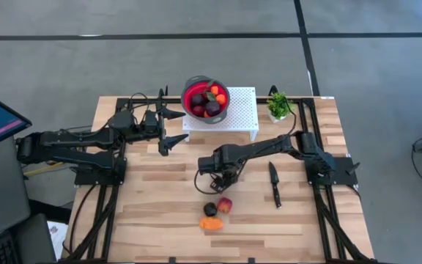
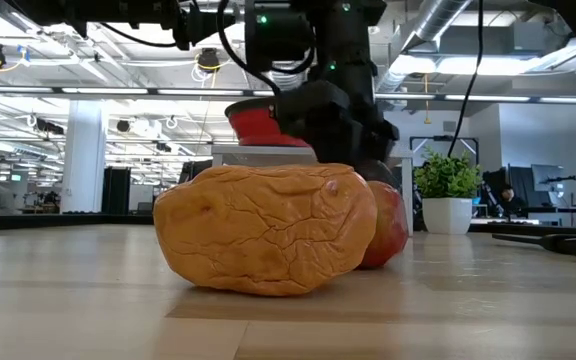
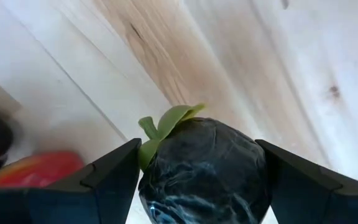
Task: Pick & Place Fruit
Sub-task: Put the mangosteen into the strainer bowl on the shelf
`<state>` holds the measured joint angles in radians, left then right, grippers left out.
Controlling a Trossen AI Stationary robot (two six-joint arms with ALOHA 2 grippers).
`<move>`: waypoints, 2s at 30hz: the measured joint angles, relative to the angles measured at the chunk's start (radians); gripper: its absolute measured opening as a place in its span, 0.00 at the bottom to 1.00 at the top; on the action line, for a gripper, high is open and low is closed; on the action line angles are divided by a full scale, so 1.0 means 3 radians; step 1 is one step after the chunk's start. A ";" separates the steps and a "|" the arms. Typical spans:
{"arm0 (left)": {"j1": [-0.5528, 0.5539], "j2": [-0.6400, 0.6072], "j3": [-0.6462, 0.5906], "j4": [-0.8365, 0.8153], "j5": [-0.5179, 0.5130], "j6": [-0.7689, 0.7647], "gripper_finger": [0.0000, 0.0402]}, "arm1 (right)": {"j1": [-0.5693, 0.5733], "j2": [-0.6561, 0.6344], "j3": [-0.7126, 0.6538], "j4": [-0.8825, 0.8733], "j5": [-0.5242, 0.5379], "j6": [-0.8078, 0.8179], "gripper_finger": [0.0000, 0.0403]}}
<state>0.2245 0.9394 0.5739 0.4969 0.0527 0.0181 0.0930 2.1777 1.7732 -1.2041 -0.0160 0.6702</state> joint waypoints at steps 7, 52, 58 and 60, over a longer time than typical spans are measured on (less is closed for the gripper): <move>0.0001 0.0001 0.0000 0.0003 0.0000 0.0000 0.93 | 0.0000 0.0000 0.0512 -0.0378 0.0305 -0.0244 0.72; 0.0000 0.0000 0.0001 0.0071 0.0000 0.0000 0.93 | -0.1322 -0.0315 0.1871 0.0460 0.0988 -0.2182 0.72; 0.0001 0.0001 0.0001 0.0071 0.0000 -0.0001 0.93 | -0.1500 -0.0318 0.1871 0.0512 0.0553 -0.2272 0.72; 0.0000 0.0001 0.0001 0.0071 -0.0001 0.0000 0.93 | -0.1527 -0.0317 0.1871 0.0514 0.0557 -0.2270 0.72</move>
<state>0.2245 0.9397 0.5743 0.5182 0.0525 0.0181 -0.3652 2.0827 2.3344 -1.0499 0.1510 -0.0109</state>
